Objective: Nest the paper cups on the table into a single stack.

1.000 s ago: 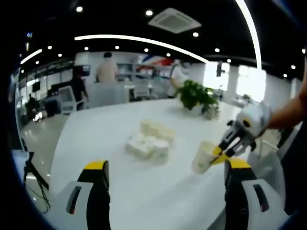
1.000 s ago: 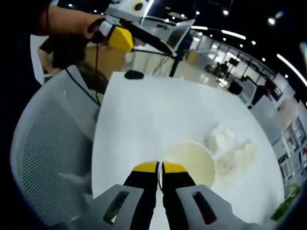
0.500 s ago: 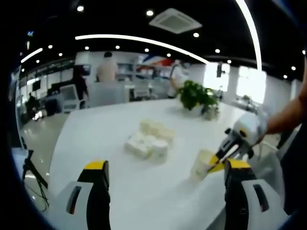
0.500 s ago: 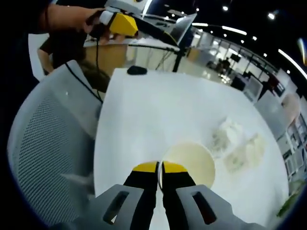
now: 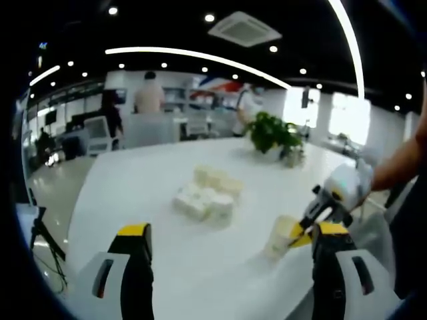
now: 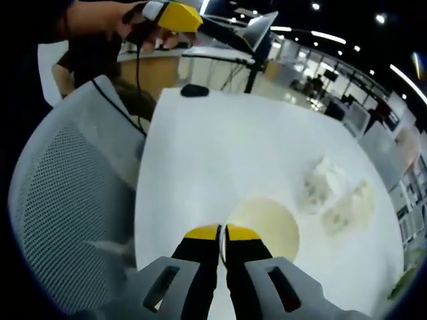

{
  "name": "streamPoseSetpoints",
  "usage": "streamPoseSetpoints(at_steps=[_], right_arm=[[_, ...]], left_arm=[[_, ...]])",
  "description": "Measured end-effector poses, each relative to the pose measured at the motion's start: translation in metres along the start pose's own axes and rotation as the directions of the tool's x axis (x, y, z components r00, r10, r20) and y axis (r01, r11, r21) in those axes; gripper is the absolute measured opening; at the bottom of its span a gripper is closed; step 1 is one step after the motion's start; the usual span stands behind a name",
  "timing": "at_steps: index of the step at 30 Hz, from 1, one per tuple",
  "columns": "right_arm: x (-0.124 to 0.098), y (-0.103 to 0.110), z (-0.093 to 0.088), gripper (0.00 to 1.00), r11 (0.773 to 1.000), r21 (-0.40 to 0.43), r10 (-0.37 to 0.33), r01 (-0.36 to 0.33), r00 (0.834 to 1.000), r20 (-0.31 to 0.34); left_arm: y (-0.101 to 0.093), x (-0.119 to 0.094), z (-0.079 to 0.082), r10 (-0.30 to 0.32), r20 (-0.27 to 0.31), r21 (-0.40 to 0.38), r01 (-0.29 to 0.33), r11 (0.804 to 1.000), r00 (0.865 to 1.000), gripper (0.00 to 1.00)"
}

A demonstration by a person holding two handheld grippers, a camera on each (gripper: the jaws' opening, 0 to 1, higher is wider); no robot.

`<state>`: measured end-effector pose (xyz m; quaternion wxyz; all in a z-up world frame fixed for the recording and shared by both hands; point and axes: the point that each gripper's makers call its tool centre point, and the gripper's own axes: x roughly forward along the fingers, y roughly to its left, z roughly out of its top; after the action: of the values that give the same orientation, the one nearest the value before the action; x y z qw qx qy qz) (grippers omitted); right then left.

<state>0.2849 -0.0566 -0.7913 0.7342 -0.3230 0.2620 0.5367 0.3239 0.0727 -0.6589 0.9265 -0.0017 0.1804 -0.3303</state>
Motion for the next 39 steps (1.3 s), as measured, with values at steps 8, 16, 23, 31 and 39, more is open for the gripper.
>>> streamPoseSetpoints(at_steps=[8, 16, 23, 31, 39], right_arm=[[0.005, 0.008, -0.008, 0.00, 1.000, 0.013, 0.010, -0.010, 1.000, -0.010], [0.008, 0.013, -0.010, 0.00, 1.000, 0.013, 0.012, -0.012, 1.000, -0.013], [0.008, 0.012, -0.010, 0.00, 1.000, 0.001, 0.007, -0.007, 1.000, -0.009], [0.000, 0.010, 0.003, 0.11, 0.999, 0.046, 0.013, -0.015, 1.000, 0.028], [-0.034, -0.019, 0.033, 0.27, 0.983, 0.182, -0.025, -0.002, 0.989, 0.146]], left_arm=[[-0.001, 0.001, -0.001, -0.003, 0.000, -0.003, 0.003, 1.000, 1.000, 0.99], [-0.002, 0.001, -0.001, -0.006, 0.000, -0.003, 0.006, 1.000, 1.000, 0.98], [-0.004, 0.002, -0.001, -0.012, -0.002, -0.003, 0.012, 1.000, 1.000, 0.98], [-0.006, 0.001, -0.002, -0.016, -0.005, 0.000, 0.016, 1.000, 1.000, 0.98], [-0.005, 0.004, 0.002, -0.013, 0.009, 0.022, 0.013, 1.000, 1.000, 0.99]])
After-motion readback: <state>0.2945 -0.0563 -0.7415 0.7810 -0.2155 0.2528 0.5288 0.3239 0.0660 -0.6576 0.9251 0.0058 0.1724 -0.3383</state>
